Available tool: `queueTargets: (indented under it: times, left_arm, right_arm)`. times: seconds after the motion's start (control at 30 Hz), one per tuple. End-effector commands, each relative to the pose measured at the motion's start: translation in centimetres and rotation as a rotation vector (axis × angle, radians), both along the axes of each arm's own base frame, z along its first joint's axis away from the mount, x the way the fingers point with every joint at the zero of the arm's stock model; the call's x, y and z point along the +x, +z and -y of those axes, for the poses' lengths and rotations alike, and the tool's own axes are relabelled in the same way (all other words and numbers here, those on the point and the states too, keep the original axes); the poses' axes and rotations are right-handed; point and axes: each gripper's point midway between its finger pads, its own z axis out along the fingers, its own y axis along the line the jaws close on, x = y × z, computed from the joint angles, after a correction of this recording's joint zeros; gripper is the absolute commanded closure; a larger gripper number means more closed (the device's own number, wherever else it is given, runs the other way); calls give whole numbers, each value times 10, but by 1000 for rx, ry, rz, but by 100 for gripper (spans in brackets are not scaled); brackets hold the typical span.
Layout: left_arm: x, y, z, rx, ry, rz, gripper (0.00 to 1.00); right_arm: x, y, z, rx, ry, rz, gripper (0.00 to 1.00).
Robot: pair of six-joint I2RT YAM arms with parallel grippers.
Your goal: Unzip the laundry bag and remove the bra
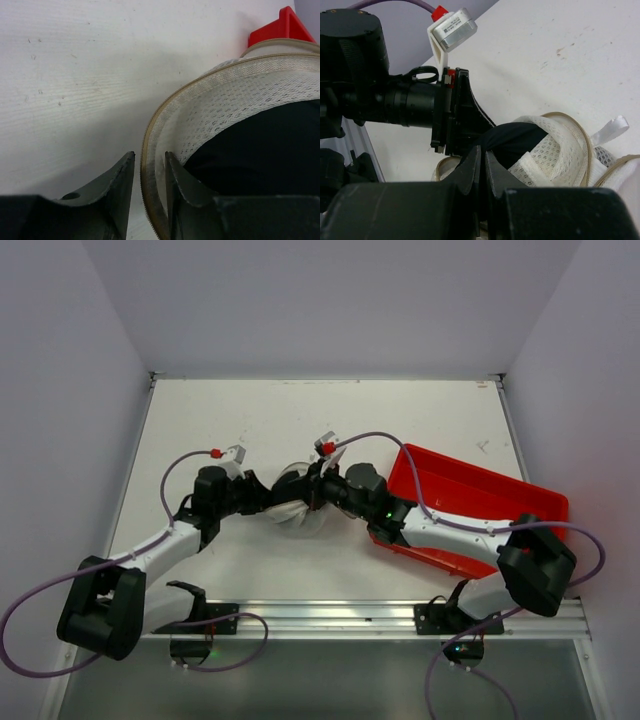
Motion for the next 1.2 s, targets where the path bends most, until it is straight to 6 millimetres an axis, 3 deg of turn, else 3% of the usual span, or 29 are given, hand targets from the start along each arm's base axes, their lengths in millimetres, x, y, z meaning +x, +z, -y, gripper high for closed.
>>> queueTargets:
  times: [0.0, 0.13, 0.23, 0.33, 0.53, 0.83, 1.07, 1.17]
  left_arm:
    - [3, 3, 3, 5, -25, 30, 64]
    - [3, 8, 1, 4, -19, 47, 54]
    - [2, 16, 2, -9, -19, 70, 50]
    - [-1, 30, 7, -45, -45, 114, 40]
    - [2, 41, 1, -33, -8, 126, 29]
    - [-2, 86, 2, -82, -16, 206, 23]
    - [-3, 81, 12, -96, -75, 162, 24]
    - [-5, 78, 15, -110, -93, 153, 26]
  right_arm:
    - [9, 62, -2, 128, -11, 124, 100]
    - [10, 75, 9, 150, -38, 146, 100]
    - [15, 69, 17, 134, -77, 146, 100]
    - [22, 61, 23, 154, -88, 114, 100]
    - [2, 51, 18, 160, 77, 102, 100]
    - [-34, 41, 16, 151, 293, 100, 100]
    - [-51, 39, 11, 157, 403, 87, 100]
    - [-49, 42, 12, 160, 390, 95, 100]
